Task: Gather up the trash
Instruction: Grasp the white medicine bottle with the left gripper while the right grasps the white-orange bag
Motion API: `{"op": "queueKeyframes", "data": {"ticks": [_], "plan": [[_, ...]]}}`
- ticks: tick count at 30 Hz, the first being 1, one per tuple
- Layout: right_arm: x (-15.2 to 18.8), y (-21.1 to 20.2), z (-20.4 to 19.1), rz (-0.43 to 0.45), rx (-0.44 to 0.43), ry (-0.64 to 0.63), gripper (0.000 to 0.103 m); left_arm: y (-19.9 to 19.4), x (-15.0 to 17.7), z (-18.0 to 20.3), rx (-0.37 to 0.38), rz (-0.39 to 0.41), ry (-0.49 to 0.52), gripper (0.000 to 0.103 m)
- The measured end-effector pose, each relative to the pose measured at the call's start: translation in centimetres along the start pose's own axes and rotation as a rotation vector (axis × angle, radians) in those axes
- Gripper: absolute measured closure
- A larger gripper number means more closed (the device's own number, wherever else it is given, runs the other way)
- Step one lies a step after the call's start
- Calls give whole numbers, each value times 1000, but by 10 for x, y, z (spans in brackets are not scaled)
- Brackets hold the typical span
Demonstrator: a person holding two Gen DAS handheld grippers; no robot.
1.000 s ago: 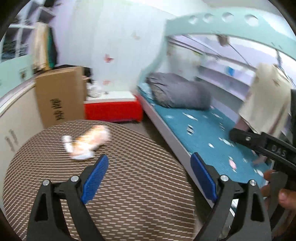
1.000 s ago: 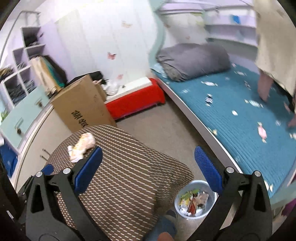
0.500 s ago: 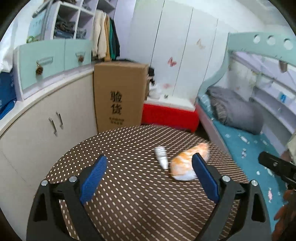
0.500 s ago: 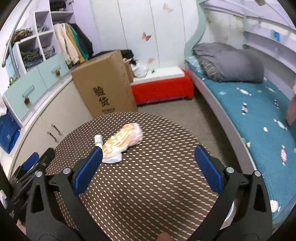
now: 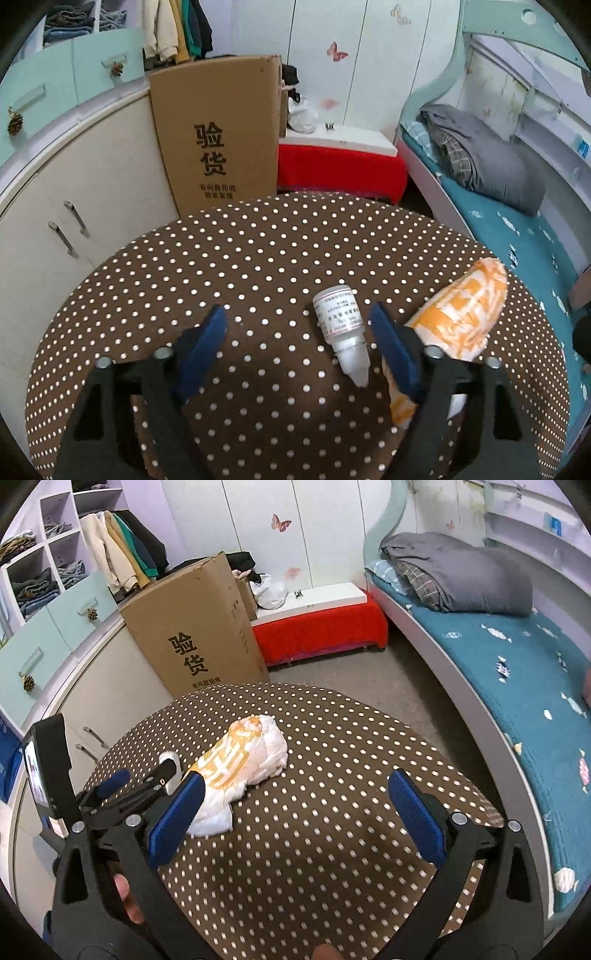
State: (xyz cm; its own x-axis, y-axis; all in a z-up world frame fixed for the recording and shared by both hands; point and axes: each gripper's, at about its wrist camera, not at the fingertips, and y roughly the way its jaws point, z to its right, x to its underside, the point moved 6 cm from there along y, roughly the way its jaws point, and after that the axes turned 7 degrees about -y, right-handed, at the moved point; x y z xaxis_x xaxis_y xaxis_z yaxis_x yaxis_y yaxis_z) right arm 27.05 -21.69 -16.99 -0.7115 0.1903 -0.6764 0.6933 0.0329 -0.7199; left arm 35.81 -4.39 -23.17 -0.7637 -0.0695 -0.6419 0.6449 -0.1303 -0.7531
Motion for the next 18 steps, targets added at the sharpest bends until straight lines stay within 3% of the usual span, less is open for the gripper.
{"op": "queueKeyframes", "data": {"ticks": [1, 3, 4, 5, 9, 10, 11, 12, 13, 15, 18], "plan": [[-2, 5, -2, -3, -4, 3, 6, 2, 1, 0, 12, -5, -4, 34], [-4, 17, -9, -12, -14, 5, 6, 8, 3, 0, 19, -18, 1, 49], [-5, 22, -13, -14, -19, 8, 6, 10, 3, 1, 24, -24, 1, 50], [-6, 27, -17, -16, -24, 13, 6, 8, 3, 2, 35, -19, 1, 61], [-7, 56, -34, -62, -29, 36, 7, 7, 4, -1, 57, -18, -17, 67], [-7, 63, -39, -81, -33, 30, 11, 6, 5, -4, 61, -18, -29, 68], [-5, 70, -43, -103, -30, 16, 32, 5, 5, -7, 63, -18, -34, 68], [-4, 75, -48, -115, -39, 3, 43, 3, 6, -10, 61, -18, -37, 68], [-4, 73, -50, -106, -31, -9, 44, 1, 7, -12, 63, -18, -38, 68], [-3, 64, -54, -92, -38, -28, 57, -4, 12, -19, 74, -19, -48, 68], [2, 46, -47, -66, -62, -16, 60, -9, 17, -27, 96, -20, -73, 68]]}}
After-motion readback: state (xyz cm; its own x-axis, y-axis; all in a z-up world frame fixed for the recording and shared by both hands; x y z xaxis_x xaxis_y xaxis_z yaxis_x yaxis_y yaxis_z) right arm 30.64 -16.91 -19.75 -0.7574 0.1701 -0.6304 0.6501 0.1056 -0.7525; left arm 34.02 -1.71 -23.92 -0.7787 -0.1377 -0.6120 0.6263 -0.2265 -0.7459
